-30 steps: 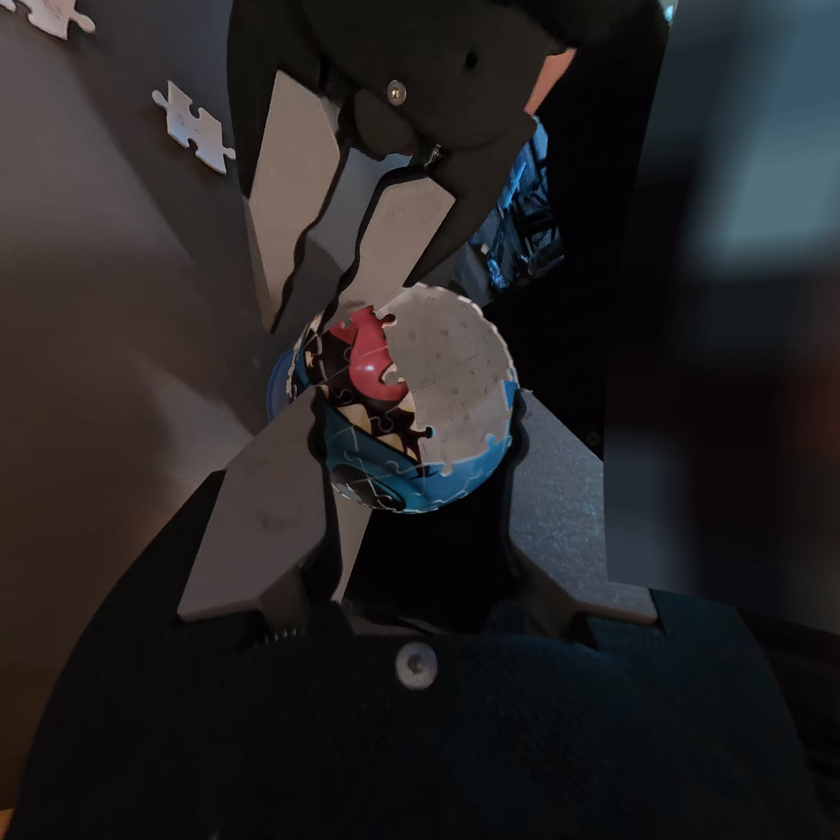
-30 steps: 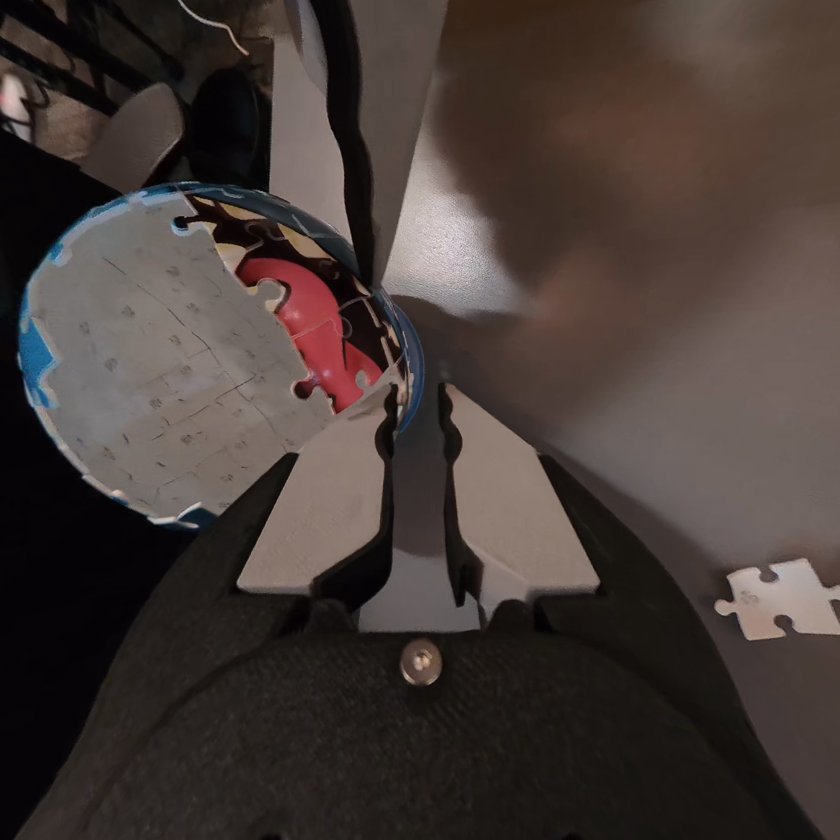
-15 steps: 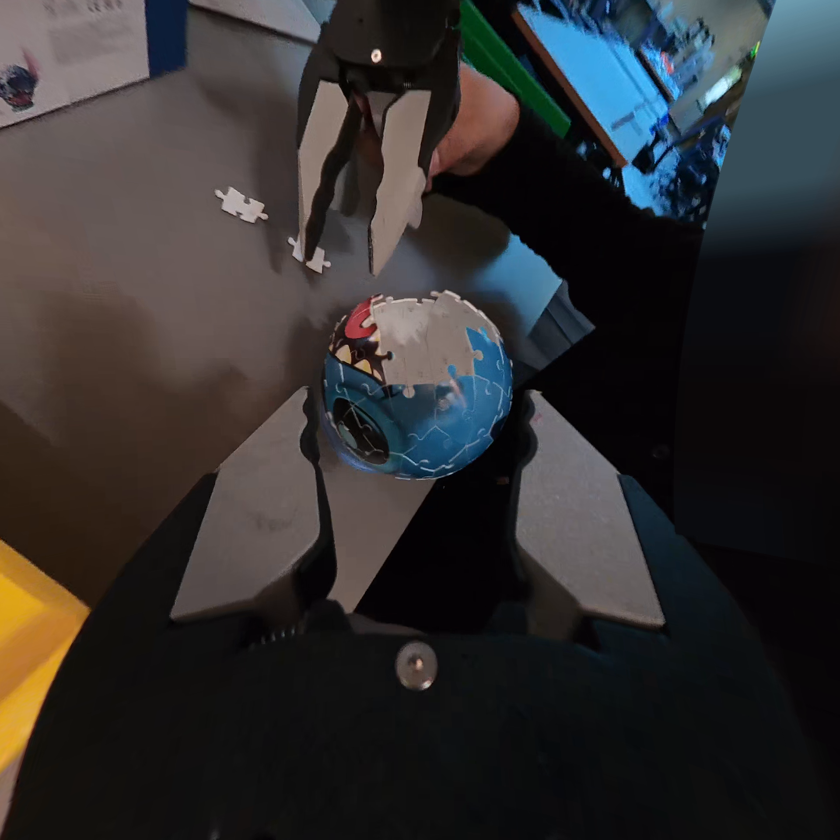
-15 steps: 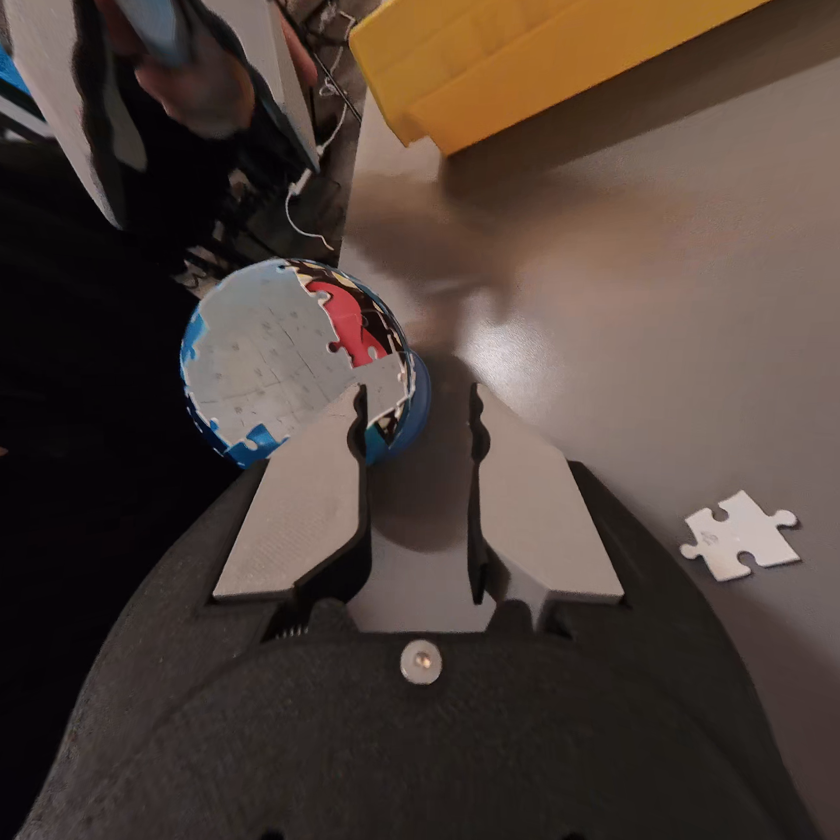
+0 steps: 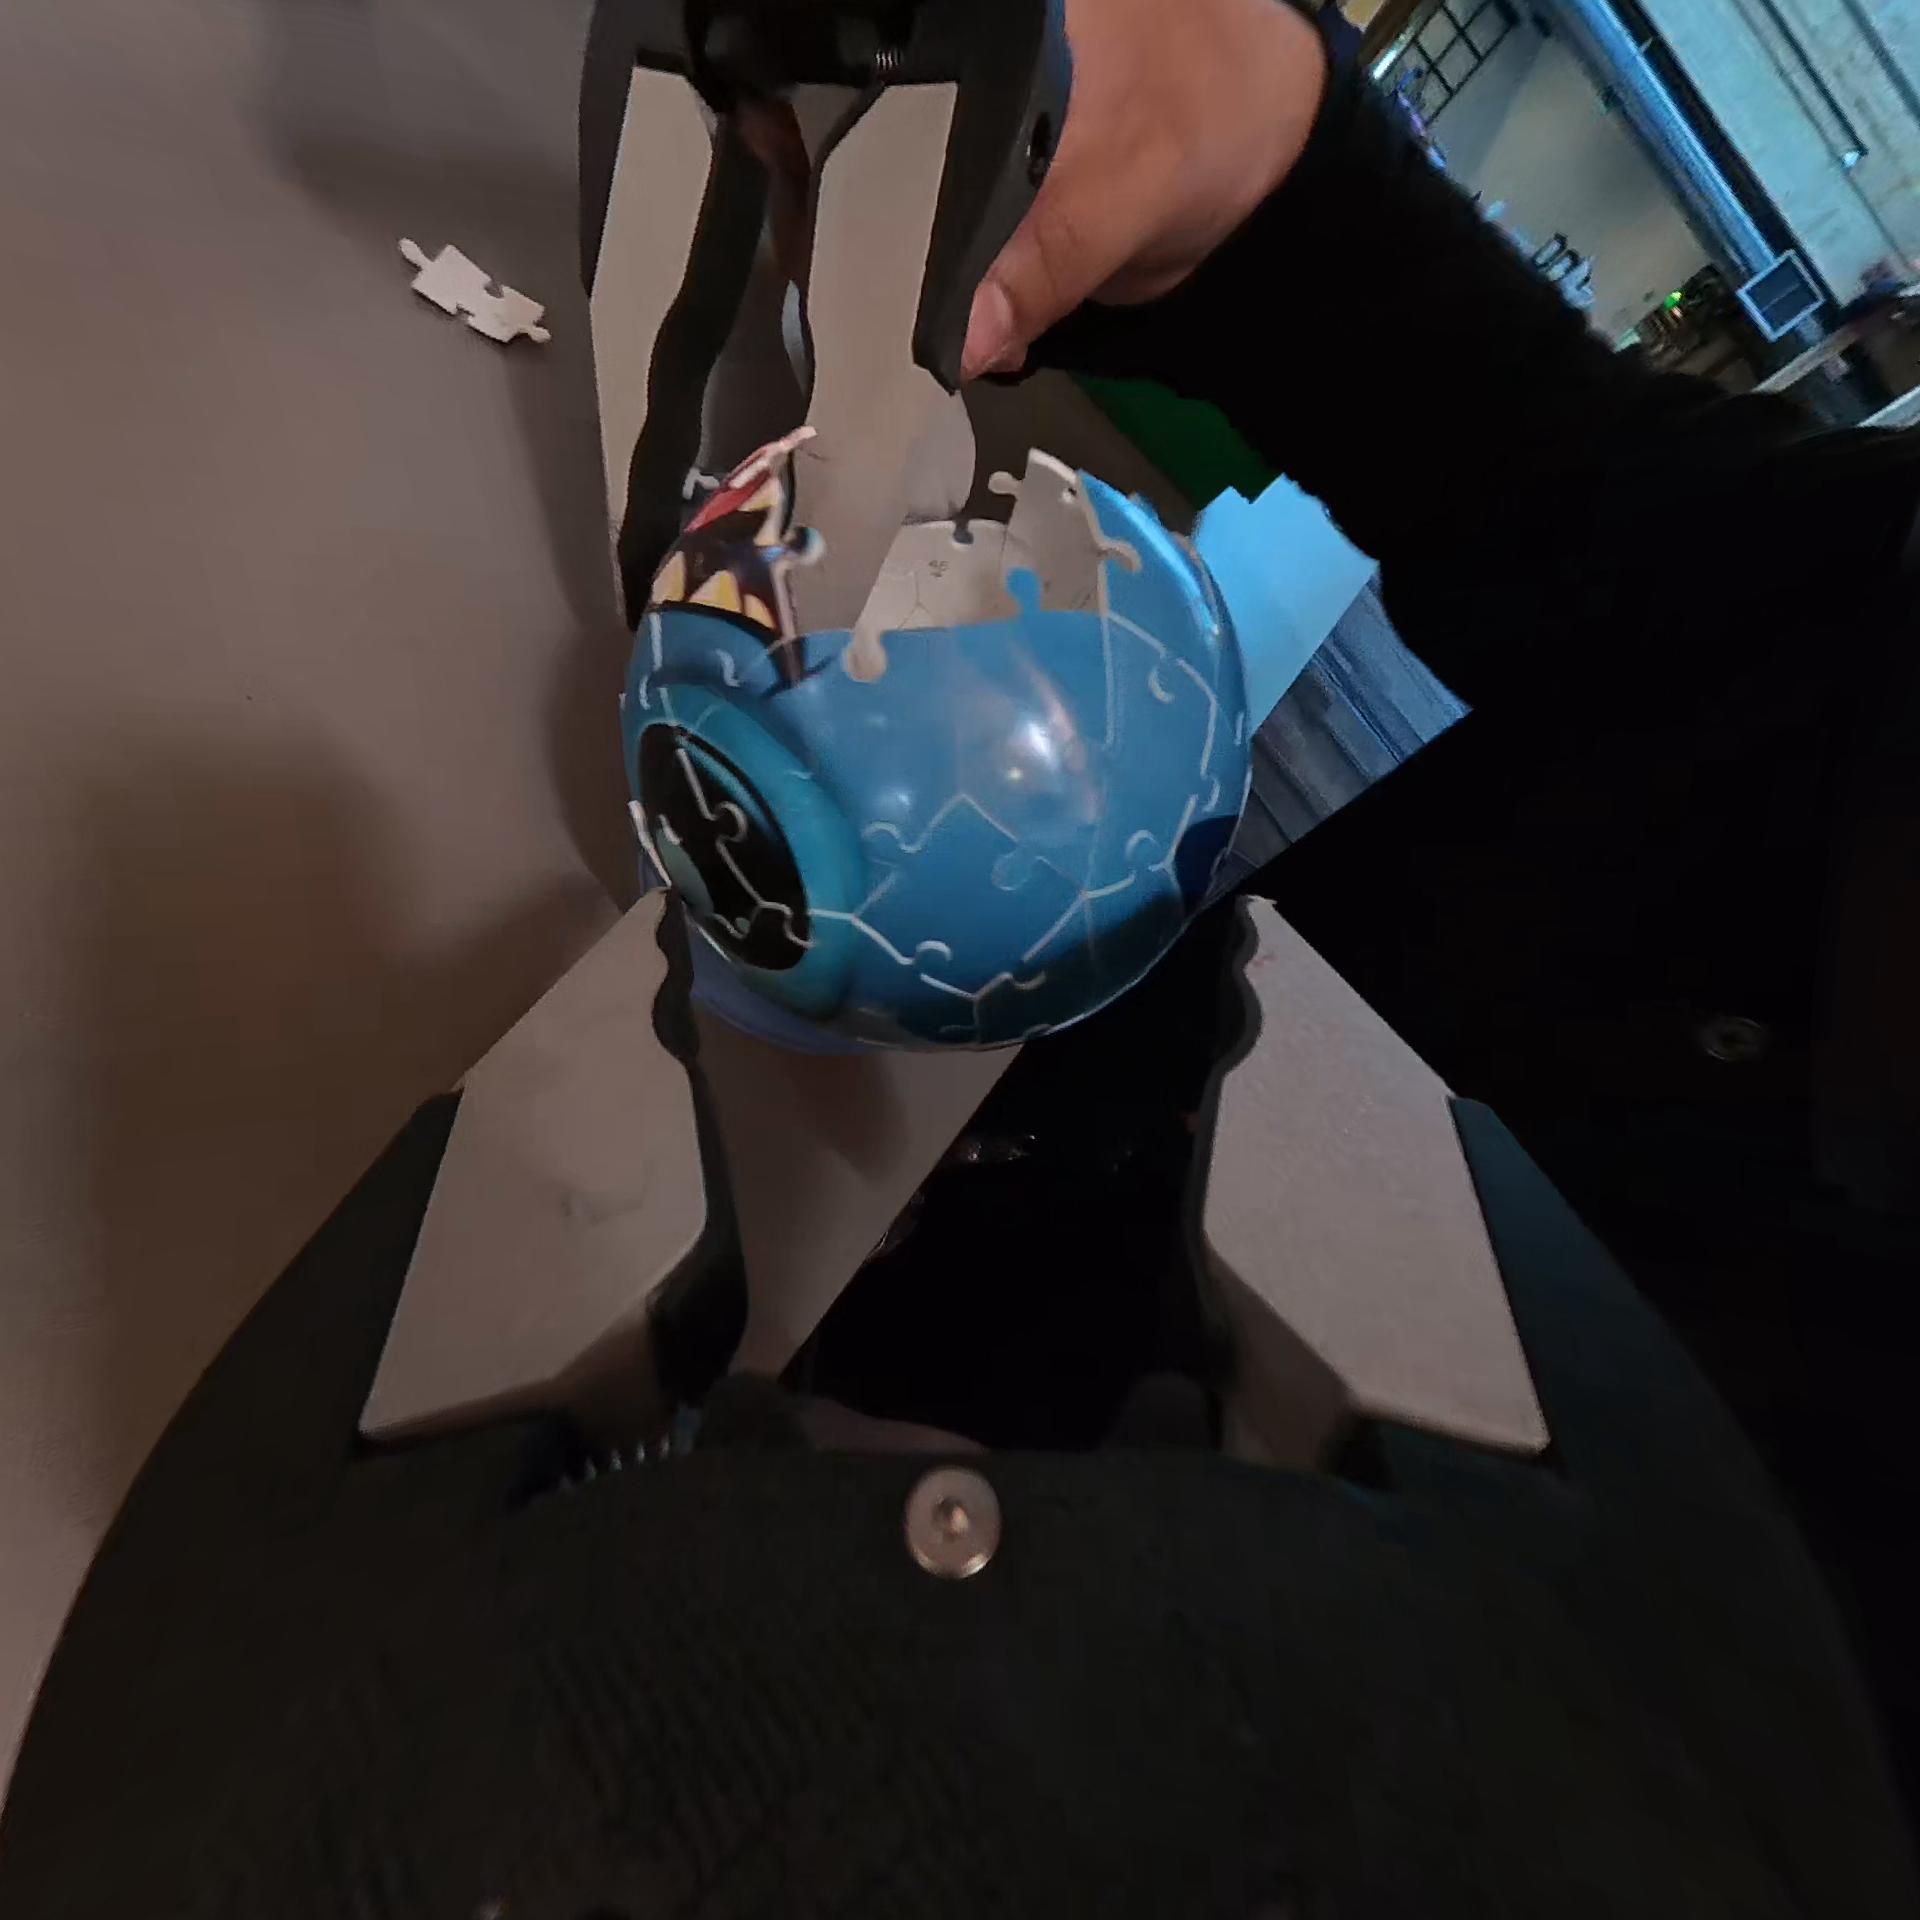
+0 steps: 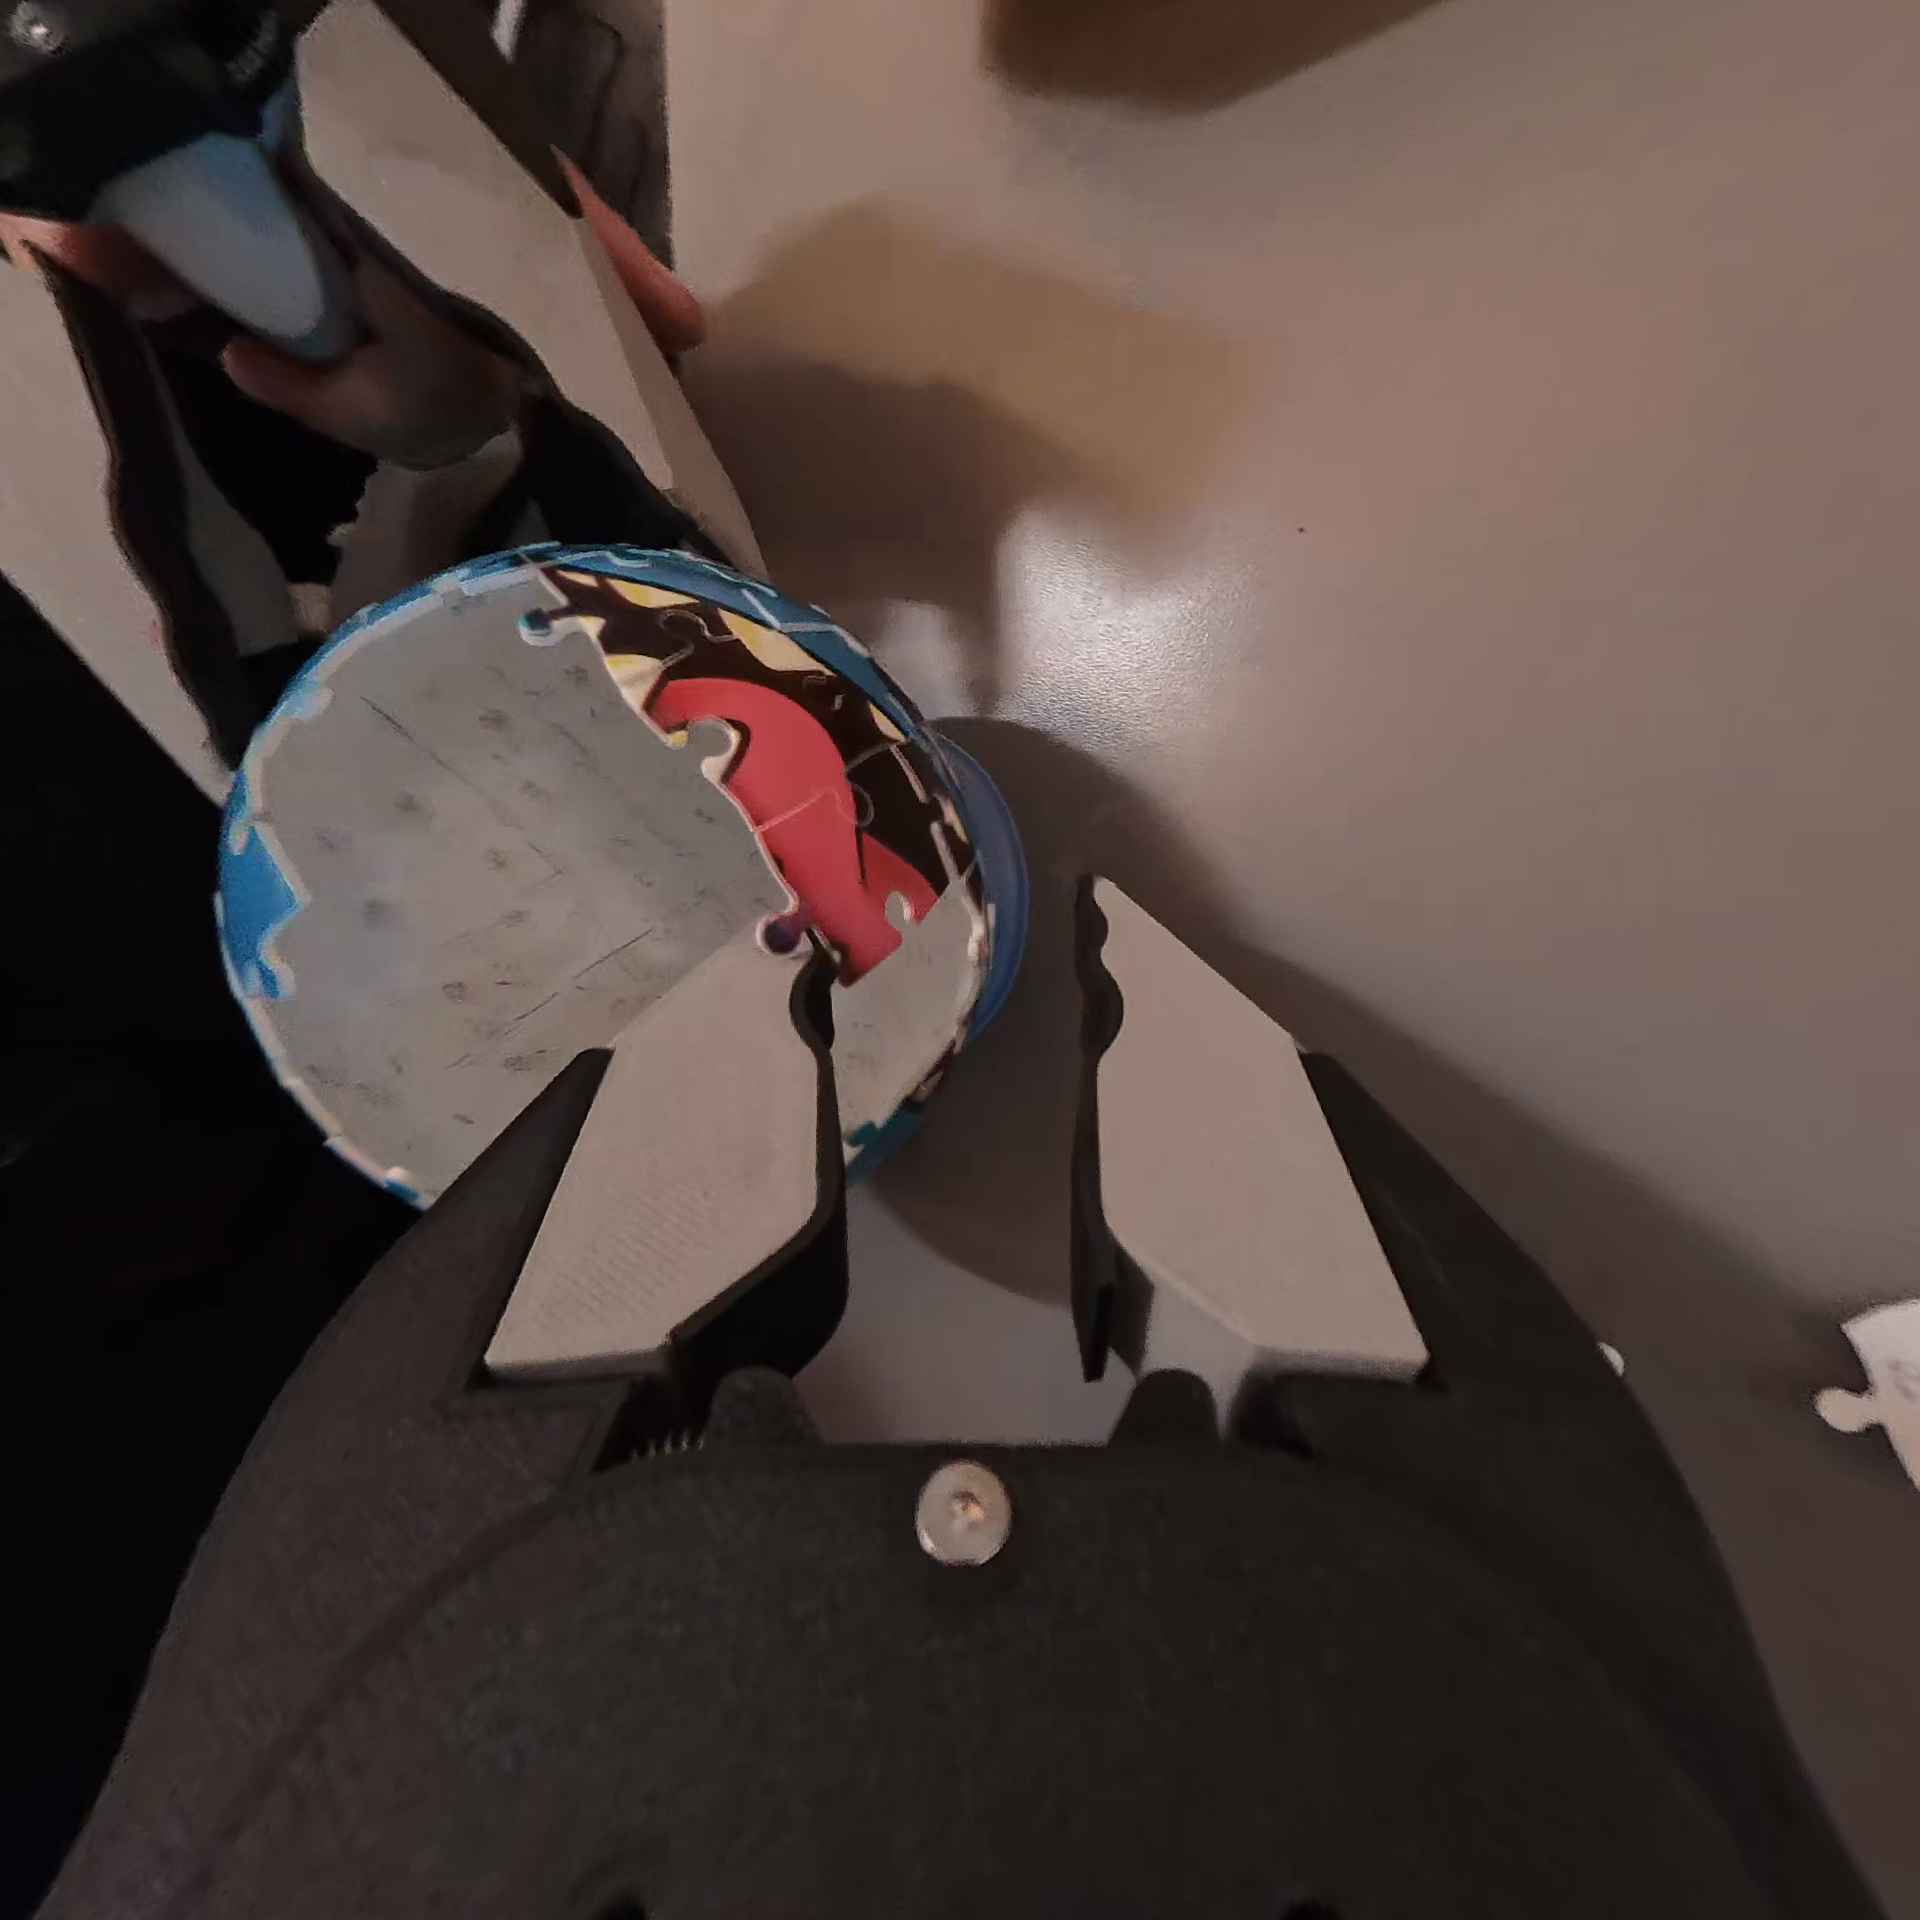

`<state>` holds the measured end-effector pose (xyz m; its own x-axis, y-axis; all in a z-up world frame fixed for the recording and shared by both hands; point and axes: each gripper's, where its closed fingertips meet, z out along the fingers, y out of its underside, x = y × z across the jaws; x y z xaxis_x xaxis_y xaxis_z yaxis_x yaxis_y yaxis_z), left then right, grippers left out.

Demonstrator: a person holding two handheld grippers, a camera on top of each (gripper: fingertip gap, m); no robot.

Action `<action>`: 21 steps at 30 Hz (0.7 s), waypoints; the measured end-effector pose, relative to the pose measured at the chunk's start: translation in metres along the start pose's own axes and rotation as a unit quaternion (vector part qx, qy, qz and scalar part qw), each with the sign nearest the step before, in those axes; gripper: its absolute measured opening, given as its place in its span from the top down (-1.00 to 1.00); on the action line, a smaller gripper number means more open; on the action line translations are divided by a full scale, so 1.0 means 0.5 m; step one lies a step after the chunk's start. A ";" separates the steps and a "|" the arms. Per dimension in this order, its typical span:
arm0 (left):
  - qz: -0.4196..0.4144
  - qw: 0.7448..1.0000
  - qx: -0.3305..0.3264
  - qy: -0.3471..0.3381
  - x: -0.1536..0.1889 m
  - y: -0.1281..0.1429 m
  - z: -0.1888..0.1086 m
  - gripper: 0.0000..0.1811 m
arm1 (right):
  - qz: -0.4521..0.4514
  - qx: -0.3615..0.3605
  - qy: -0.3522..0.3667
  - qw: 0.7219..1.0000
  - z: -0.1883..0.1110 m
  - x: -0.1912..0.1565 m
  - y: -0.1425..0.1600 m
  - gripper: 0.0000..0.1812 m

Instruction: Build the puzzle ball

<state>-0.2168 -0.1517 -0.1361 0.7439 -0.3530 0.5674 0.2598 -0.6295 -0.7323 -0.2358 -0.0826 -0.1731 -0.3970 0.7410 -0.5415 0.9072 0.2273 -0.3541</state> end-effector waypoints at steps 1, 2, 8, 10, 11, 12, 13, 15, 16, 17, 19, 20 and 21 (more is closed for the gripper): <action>0.000 1.000 0.001 -0.001 0.000 0.002 0.003 -0.12 | 0.001 -0.007 0.010 1.000 0.000 0.003 0.002 0.52; 0.000 1.000 0.005 -0.002 -0.001 0.003 0.005 -0.12 | 0.003 -0.015 0.016 1.000 -0.001 0.004 0.004 0.52; 0.002 1.000 0.028 0.001 -0.001 0.002 0.006 -0.11 | -0.008 -0.022 0.023 0.999 -0.042 0.003 0.013 0.53; 0.004 1.000 0.027 0.001 -0.001 0.008 0.004 -0.09 | -0.025 0.006 0.035 0.999 -0.070 0.017 0.013 0.53; 0.008 1.000 0.027 -0.003 -0.003 0.011 0.003 -0.09 | -0.043 0.023 0.039 0.998 -0.085 0.022 0.016 0.54; 0.014 1.000 0.026 -0.009 -0.005 0.016 0.002 -0.09 | -0.058 0.043 0.041 0.997 -0.097 0.028 0.021 0.60; 0.022 0.999 0.024 -0.018 -0.007 0.022 0.001 -0.09 | -0.061 0.061 0.046 0.995 -0.106 0.039 0.031 0.64; 0.037 0.998 0.024 -0.037 -0.012 0.037 0.004 -0.09 | -0.061 0.092 0.021 0.994 -0.107 0.041 0.051 0.57; 0.047 0.998 0.022 -0.045 -0.012 0.047 0.009 -0.11 | -0.075 0.111 -0.006 0.991 -0.102 0.029 0.060 0.58; 0.062 0.996 0.018 -0.057 -0.014 0.058 0.014 -0.12 | -0.095 0.128 -0.035 0.987 -0.097 0.012 0.069 0.58; 0.105 0.988 0.015 -0.109 -0.033 0.069 0.021 -0.13 | -0.151 0.163 -0.085 0.971 -0.092 -0.030 0.090 0.57; 0.131 0.982 0.010 -0.134 -0.042 0.073 0.023 -0.14 | -0.178 0.185 -0.087 0.962 -0.092 -0.043 0.097 0.56; 0.157 0.975 0.003 -0.157 -0.050 0.074 0.025 -0.15 | -0.200 0.208 -0.077 0.954 -0.094 -0.050 0.101 0.54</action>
<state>-0.2183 -0.1575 -0.1820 0.9388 -0.2984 0.1724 -0.0085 -0.5201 -0.8541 -0.1735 -0.0600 -0.1417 -0.7451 0.5382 -0.3939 0.5575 0.1783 -0.8108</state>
